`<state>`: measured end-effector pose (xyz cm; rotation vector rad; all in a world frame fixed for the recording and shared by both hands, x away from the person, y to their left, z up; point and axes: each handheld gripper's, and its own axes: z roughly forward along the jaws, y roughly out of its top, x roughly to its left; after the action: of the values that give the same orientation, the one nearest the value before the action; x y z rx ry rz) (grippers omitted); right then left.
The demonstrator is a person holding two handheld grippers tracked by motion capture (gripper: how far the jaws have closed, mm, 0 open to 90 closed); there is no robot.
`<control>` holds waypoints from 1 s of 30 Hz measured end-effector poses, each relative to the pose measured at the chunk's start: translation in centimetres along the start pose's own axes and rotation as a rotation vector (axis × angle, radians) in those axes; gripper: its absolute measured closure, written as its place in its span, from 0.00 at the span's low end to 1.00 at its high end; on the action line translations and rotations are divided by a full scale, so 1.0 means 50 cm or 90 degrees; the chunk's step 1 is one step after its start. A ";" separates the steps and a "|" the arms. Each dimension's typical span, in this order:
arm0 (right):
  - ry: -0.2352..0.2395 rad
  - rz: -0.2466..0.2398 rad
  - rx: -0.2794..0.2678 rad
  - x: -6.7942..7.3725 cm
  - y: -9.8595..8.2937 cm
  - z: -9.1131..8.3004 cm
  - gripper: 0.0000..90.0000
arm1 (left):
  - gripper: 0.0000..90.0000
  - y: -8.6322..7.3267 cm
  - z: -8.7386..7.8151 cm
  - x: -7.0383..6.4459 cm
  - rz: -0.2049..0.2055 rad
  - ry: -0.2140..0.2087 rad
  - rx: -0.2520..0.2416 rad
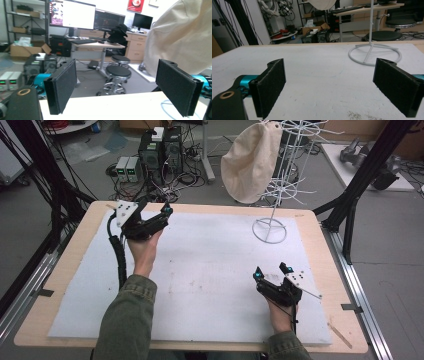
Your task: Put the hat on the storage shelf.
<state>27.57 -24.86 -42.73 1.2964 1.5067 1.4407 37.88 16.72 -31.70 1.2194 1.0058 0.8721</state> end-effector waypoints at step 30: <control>0.003 -0.009 0.005 0.007 -0.004 0.000 0.11 | 0.19 -0.087 -0.211 0.131 0.031 0.093 0.036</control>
<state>27.46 -24.52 -42.85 1.2865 1.5231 1.4312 30.09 25.60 -37.50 1.2458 1.1278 0.9887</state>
